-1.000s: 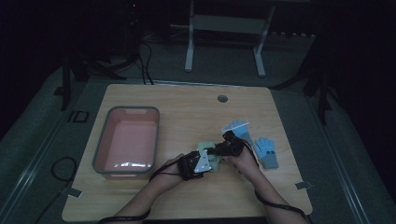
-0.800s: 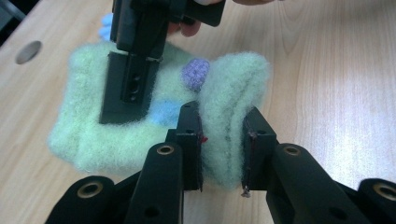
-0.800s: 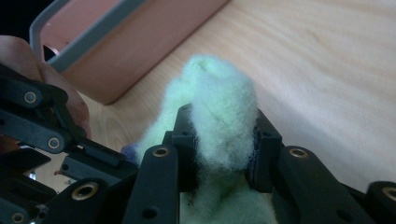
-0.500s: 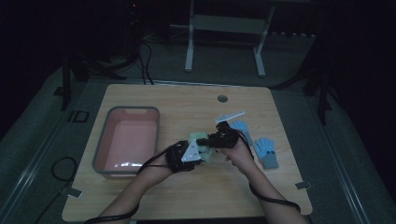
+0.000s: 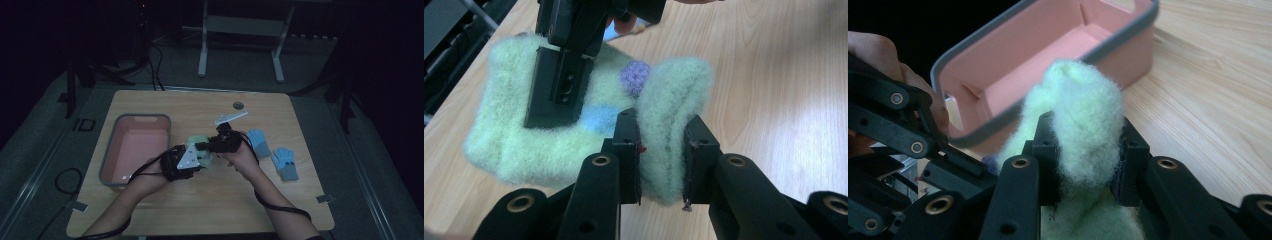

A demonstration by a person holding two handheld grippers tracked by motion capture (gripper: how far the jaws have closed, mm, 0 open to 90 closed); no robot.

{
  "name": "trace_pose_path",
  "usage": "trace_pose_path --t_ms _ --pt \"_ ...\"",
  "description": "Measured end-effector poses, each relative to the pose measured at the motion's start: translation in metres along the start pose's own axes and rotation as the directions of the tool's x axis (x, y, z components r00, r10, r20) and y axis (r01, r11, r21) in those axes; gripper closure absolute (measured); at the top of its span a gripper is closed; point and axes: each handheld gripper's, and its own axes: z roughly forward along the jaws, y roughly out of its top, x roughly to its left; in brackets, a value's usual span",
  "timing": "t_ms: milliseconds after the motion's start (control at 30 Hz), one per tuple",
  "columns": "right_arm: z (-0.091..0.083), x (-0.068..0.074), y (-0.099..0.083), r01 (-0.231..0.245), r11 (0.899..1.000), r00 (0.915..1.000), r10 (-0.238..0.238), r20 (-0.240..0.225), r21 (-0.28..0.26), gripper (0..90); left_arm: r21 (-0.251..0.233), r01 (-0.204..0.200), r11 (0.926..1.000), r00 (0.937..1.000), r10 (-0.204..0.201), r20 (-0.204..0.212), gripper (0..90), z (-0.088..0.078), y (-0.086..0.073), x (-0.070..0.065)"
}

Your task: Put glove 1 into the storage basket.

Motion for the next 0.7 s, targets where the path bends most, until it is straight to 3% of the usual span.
trace_pose_path --t_ms 500,700 --pt "0.045 0.025 0.033 0.026 0.999 0.9988 -0.025 -0.041 0.024 69.9 0.062 0.007 0.9980 0.9981 -0.003 -0.062 74.1 -0.036 -0.032 0.011" --pt "0.064 0.039 0.045 0.049 0.998 0.9976 -0.047 -0.050 0.039 70.0 0.079 0.035 0.9963 0.9968 -0.029 -0.075 74.1 -0.053 -0.052 0.017"
